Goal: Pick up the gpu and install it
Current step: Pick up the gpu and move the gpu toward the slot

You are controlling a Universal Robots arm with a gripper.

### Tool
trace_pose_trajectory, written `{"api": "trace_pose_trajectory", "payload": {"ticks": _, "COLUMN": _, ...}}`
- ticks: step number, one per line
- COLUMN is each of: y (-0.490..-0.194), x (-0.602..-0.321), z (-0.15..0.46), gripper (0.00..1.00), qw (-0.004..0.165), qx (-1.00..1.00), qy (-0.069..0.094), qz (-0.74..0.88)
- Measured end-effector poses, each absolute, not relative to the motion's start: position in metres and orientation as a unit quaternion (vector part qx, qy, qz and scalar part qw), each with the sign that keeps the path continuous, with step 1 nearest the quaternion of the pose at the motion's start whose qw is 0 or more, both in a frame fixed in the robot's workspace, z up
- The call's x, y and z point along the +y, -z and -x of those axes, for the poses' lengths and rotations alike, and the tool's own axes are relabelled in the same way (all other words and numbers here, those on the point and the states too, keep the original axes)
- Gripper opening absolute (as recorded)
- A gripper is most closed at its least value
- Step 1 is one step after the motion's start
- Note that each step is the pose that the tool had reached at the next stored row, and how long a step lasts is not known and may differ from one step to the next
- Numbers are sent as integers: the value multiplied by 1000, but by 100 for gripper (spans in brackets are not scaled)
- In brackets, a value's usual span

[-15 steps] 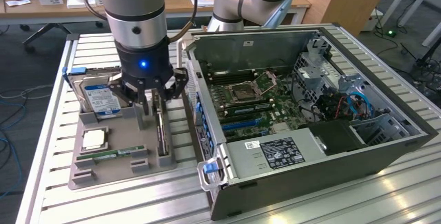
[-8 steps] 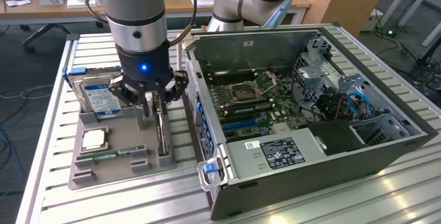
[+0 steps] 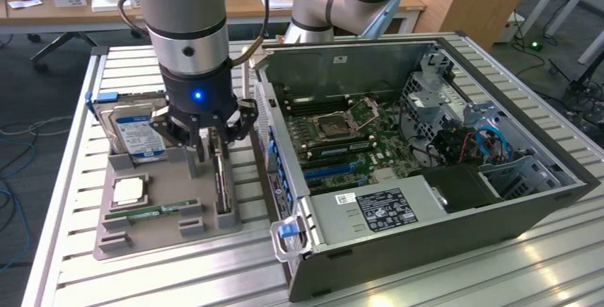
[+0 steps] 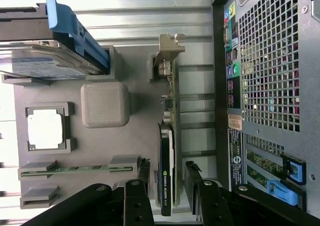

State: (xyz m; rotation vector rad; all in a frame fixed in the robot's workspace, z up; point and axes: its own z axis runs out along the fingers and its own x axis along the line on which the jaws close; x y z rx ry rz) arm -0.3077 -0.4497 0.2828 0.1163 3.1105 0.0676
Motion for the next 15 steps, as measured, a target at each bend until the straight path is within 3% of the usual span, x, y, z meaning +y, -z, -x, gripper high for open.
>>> {"api": "trace_pose_trajectory", "payload": {"ticks": 15, "y": -276, "x": -449, "z": 308, "gripper": 42, "qw": 14, "qx": 999, "qy": -22, "qz": -37}}
